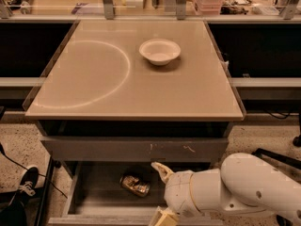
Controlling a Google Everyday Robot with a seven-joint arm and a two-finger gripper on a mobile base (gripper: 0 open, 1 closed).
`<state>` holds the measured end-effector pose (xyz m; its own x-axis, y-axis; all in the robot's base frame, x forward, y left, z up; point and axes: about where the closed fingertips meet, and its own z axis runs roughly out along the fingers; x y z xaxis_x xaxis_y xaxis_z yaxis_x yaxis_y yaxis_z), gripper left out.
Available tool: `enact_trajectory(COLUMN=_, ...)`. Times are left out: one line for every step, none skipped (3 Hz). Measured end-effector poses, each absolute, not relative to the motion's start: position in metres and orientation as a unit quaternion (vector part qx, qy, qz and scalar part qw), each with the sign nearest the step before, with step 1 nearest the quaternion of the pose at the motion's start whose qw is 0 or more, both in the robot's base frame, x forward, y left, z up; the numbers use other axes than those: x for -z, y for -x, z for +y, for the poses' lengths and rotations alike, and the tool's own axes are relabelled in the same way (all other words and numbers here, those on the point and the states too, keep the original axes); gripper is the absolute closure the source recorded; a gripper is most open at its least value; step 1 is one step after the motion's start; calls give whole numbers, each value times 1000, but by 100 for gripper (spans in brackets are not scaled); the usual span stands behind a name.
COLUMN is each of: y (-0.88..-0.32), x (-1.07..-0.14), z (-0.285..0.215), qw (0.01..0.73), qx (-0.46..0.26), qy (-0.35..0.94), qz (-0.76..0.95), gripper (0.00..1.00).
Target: Pick orange can from middle drawer and place on counter
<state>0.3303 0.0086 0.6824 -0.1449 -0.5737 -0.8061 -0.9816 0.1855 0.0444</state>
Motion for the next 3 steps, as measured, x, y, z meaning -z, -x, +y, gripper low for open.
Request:
enact_trajectory(y=-320, x=-639, z=22, qw=328, qx=-327, qy=551, qz=694, gripper=0)
enact_trajectory(y=-317, x=-577, z=33, qw=326, qx=-334, qy=525, qz=711, gripper=0)
enact_trajectory(y=-332, x=-526, z=37, qw=327, qx=-313, qy=507, qz=734, gripper=0)
